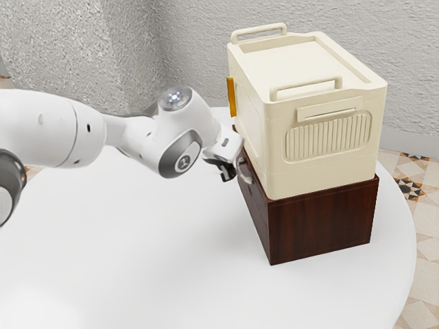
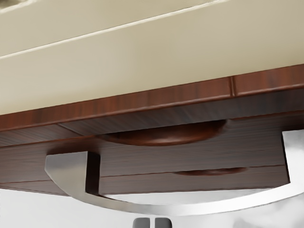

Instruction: Push the drawer handle with one arm to close the drawer

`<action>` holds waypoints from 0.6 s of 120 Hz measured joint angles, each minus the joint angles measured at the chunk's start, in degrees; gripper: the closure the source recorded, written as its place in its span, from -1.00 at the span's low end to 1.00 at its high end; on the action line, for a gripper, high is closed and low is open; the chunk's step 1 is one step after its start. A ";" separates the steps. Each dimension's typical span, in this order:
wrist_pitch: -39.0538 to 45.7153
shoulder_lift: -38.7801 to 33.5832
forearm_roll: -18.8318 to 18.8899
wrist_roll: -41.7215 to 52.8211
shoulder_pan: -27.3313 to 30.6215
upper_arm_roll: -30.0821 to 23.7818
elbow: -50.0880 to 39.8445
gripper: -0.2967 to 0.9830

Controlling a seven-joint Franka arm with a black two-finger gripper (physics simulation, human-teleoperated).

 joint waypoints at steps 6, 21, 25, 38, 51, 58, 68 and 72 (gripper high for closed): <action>0.34 0.09 -0.09 0.01 0.07 -0.04 -0.03 0.70; -0.38 -0.49 -0.26 0.10 -0.38 0.14 -0.38 0.69; -1.10 -0.76 -0.26 0.09 -0.52 0.30 -0.39 0.69; -4.83 -1.70 -0.25 0.06 -0.50 1.07 -0.27 0.69; -9.26 -4.01 -0.25 0.04 -0.41 2.26 -0.08 0.69; -11.62 -5.45 -0.25 0.03 -0.40 2.99 0.01 0.69; -14.86 -7.30 -0.15 0.03 -0.50 4.37 0.60 0.69; -16.18 -7.94 -0.07 0.03 -0.51 5.12 1.06 0.69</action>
